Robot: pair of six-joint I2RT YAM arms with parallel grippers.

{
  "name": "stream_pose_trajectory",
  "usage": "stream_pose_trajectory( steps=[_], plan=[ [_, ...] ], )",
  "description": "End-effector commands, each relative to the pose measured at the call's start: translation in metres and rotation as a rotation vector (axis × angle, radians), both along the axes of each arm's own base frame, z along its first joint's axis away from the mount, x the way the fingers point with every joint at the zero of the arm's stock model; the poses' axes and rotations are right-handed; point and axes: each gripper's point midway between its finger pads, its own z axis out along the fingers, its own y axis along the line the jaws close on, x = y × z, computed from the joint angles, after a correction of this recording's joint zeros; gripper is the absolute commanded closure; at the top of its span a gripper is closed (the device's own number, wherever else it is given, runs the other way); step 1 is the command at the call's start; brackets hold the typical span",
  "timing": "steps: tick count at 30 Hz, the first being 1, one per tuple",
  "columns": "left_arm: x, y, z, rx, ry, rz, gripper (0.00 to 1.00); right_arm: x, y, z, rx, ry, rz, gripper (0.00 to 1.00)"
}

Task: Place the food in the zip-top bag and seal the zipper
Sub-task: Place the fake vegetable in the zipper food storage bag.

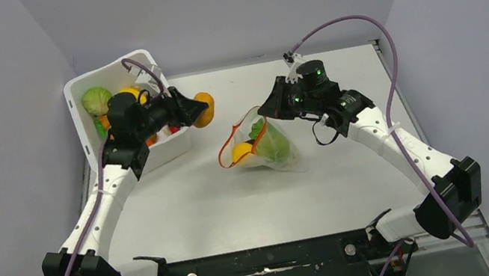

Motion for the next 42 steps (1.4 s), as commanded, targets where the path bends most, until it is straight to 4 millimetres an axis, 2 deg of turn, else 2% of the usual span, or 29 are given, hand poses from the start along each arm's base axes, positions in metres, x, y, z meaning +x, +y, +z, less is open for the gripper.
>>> stream_pose_trajectory(
  steps=[1, 5, 9, 12, 20, 26, 34, 42],
  plan=[
    [-0.039, -0.041, 0.043, -0.096, -0.129, -0.159, 0.70, 0.012, 0.009, 0.041, 0.072, -0.112, -0.015, 1.00],
    [-0.064, -0.071, 0.038, -0.123, -0.138, -0.259, 0.70, 0.011, 0.010, 0.039, 0.072, -0.106, -0.009, 1.00],
    [-0.078, -0.091, 0.007, -0.113, -0.103, -0.339, 0.70, 0.010, 0.009, 0.038, 0.068, -0.113, -0.008, 1.00],
    [-0.087, -0.101, -0.006, -0.121, -0.097, -0.397, 0.70, 0.009, 0.009, 0.037, 0.065, -0.111, -0.003, 1.00],
    [-0.077, -0.110, -0.041, -0.047, -0.065, -0.379, 0.70, 0.007, 0.012, 0.036, 0.062, -0.115, 0.022, 1.00],
    [-0.066, -0.112, -0.049, -0.015, -0.072, -0.326, 0.69, 0.003, 0.015, 0.036, 0.059, -0.119, 0.058, 1.00],
    [-0.058, -0.118, -0.049, -0.010, -0.101, -0.306, 0.49, 0.005, 0.020, 0.031, 0.072, -0.110, 0.072, 1.00],
    [-0.063, -0.108, -0.037, 0.065, -0.161, -0.283, 0.32, 0.007, 0.016, 0.032, 0.067, -0.120, 0.059, 1.00]
  ],
)
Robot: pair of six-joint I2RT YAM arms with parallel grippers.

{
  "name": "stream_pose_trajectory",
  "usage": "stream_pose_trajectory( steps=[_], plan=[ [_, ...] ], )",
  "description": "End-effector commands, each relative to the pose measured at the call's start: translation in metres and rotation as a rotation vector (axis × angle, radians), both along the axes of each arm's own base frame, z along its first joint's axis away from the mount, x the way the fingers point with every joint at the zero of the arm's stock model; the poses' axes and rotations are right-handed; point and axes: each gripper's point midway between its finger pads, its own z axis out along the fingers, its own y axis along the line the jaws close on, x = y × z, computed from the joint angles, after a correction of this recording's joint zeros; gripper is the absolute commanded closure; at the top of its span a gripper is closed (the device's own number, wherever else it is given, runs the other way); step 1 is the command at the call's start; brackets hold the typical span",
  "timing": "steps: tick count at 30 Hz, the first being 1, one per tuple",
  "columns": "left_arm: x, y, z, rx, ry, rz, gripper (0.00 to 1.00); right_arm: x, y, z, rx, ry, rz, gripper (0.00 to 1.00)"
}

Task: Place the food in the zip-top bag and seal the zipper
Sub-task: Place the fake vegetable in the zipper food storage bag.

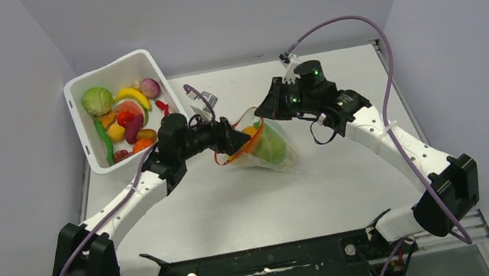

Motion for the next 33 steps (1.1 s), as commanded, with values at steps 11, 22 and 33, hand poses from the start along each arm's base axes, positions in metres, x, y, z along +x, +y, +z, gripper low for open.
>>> stream_pose_trajectory(
  steps=[11, 22, 33],
  plan=[
    [0.014, 0.057, 0.027, 0.206, -0.135, 0.250, 0.32, 0.010, 0.002, 0.035, 0.053, -0.114, 0.003, 1.00],
    [0.016, 0.073, -0.044, 0.391, 0.000, 0.279, 0.46, 0.012, 0.001, 0.034, 0.057, -0.111, 0.001, 1.00],
    [0.023, 0.064, -0.059, 0.403, 0.065, 0.244, 0.78, 0.008, -0.006, 0.023, 0.041, -0.100, -0.015, 1.00]
  ],
)
